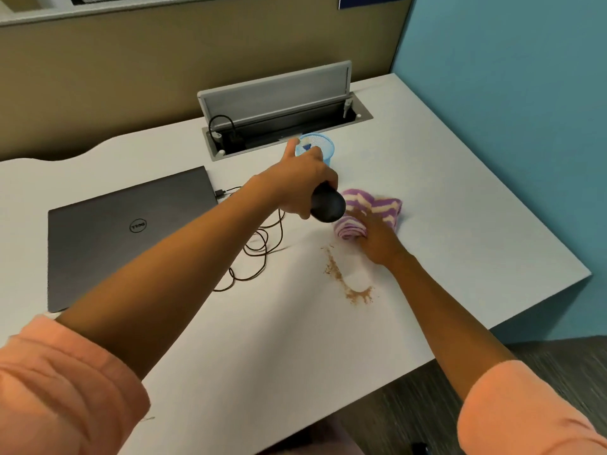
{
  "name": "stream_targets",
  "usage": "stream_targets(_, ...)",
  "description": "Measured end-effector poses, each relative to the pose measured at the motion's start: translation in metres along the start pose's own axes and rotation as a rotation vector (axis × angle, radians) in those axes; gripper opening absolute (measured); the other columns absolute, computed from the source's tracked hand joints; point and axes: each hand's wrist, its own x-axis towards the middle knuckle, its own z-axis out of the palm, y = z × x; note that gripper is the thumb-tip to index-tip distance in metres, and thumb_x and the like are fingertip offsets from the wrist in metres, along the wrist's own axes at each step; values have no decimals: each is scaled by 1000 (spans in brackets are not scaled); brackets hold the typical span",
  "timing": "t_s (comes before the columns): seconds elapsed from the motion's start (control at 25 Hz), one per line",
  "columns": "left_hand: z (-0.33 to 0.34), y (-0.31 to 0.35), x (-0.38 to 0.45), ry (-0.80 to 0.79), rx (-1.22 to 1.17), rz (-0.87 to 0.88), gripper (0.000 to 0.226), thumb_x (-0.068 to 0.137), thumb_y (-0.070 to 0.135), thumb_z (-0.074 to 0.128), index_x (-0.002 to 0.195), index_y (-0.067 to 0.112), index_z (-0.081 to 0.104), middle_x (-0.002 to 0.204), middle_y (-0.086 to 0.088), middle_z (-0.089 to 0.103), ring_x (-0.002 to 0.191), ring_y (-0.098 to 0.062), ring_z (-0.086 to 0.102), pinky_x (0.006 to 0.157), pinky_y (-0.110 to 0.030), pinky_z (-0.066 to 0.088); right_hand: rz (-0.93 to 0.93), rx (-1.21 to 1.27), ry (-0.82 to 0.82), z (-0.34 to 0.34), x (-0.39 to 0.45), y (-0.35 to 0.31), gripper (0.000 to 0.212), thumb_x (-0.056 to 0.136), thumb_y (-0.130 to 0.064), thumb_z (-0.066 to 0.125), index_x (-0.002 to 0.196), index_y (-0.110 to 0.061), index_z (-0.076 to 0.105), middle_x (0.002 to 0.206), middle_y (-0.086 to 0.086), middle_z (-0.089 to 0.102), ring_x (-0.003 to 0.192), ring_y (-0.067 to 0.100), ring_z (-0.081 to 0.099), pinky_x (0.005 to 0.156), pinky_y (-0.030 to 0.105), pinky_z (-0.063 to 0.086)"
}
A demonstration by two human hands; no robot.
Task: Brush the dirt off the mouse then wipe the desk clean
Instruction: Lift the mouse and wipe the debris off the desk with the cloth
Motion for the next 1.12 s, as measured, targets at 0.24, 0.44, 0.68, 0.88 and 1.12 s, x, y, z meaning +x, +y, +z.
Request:
stream_targets(0.24, 8, -11, -18, -7, -30, -61, 67, 68, 24, 89, 128, 34, 61, 129, -5, 52, 136, -24, 37, 116, -59, 4, -180, 103, -409, -41, -22, -16, 28, 90, -34, 56, 117, -31, 61, 110, 6, 69, 89, 19, 68, 76, 30, 56)
stream_targets(0.44, 13, -19, -26, -4, -52, -88, 69, 69, 25, 90, 130, 34, 59, 128, -5, 55, 136, -23, 38, 117, -60, 2, -51, 238, -58, -98, -33, 9, 28, 73, -50, 63, 99, -40, 67, 75, -7, 72, 48, 11, 64, 39, 23, 45)
stream_targets(0.68, 23, -19, -30, -5, -35, -93, 69, 69, 26, 91, 130, 32, 60, 129, -6, 56, 135, -23, 38, 117, -60, 3, 31, 76, -46, -69, -2, 25, 52, 91, -15, 52, 136, -39, 44, 100, 12, 71, 72, 22, 62, 53, 24, 49)
stream_targets(0.88, 33, -17, -34, -24, -24, -91, 69, 70, 27, 91, 132, 31, 60, 130, -8, 57, 136, -24, 37, 118, -60, 1, -179, -252, -162, 2, 7, -10, 61, 101, -34, 46, 154, -33, 17, 165, 0, -5, 151, 33, -10, 119, 55, -7)
stream_targets(1.12, 43, -9, -44, -12, 71, -58, 65, 72, 29, 88, 131, 30, 60, 121, -5, 62, 133, -22, 40, 118, -63, 2, -111, -469, -119, 58, -29, -48, 61, 99, -57, 28, 154, -39, 10, 165, 2, -8, 150, 37, -10, 115, 60, -10)
